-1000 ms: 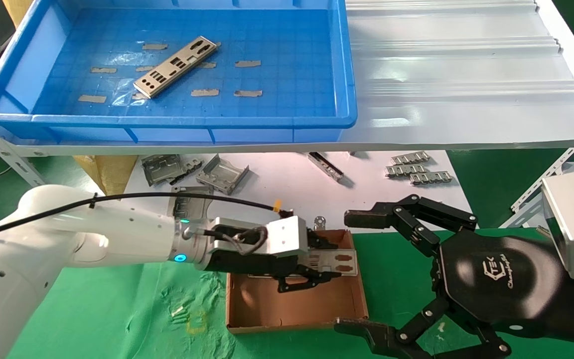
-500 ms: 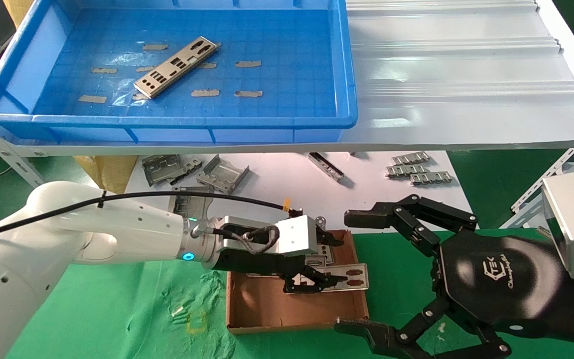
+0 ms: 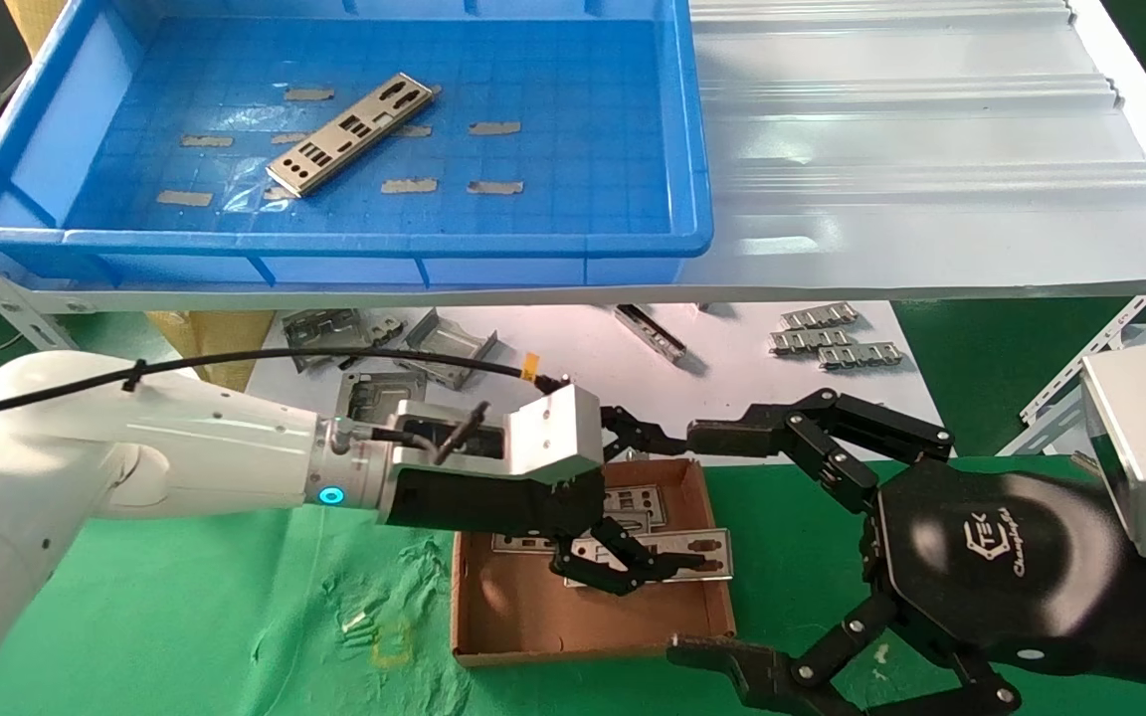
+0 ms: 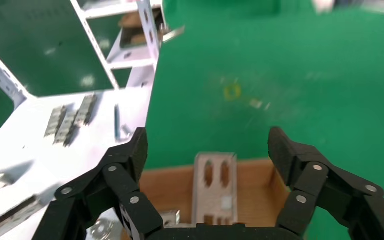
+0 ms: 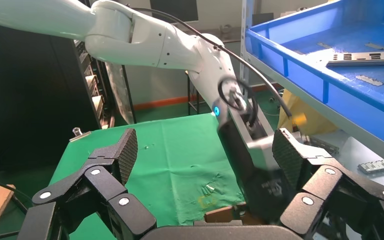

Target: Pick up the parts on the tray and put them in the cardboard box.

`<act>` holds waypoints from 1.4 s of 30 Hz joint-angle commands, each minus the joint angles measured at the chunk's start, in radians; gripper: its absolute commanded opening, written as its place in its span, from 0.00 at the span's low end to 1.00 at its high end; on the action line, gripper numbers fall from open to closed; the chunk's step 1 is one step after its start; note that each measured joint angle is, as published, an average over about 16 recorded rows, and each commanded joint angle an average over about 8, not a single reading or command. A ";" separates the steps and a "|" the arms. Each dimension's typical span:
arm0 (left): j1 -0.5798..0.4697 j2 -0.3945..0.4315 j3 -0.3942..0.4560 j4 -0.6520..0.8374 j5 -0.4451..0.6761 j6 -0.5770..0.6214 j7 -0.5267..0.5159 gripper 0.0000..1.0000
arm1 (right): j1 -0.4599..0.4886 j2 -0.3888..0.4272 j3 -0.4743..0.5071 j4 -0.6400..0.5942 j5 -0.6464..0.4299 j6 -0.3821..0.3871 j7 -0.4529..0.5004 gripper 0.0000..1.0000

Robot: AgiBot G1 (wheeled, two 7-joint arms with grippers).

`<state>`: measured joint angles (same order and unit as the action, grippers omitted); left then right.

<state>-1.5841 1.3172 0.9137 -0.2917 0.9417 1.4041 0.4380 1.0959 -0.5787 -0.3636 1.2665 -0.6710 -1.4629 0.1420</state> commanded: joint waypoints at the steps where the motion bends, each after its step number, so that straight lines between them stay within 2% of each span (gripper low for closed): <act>1: -0.004 -0.009 -0.010 0.022 -0.024 0.048 -0.001 1.00 | 0.000 0.000 0.000 0.000 0.000 0.000 0.000 1.00; 9: 0.001 -0.038 -0.043 0.083 -0.092 0.177 -0.025 1.00 | 0.000 0.000 0.000 0.000 0.000 0.000 0.000 1.00; 21: 0.011 -0.047 -0.051 0.057 -0.090 0.165 -0.034 1.00 | 0.000 0.000 0.000 0.000 0.000 0.000 0.000 1.00; 42: 0.176 -0.265 -0.244 -0.289 -0.130 0.141 -0.230 1.00 | 0.000 0.000 0.000 -0.001 0.000 0.000 0.000 1.00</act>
<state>-1.4080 1.0518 0.6696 -0.5812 0.8113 1.5454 0.2079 1.0959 -0.5786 -0.3638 1.2660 -0.6706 -1.4627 0.1417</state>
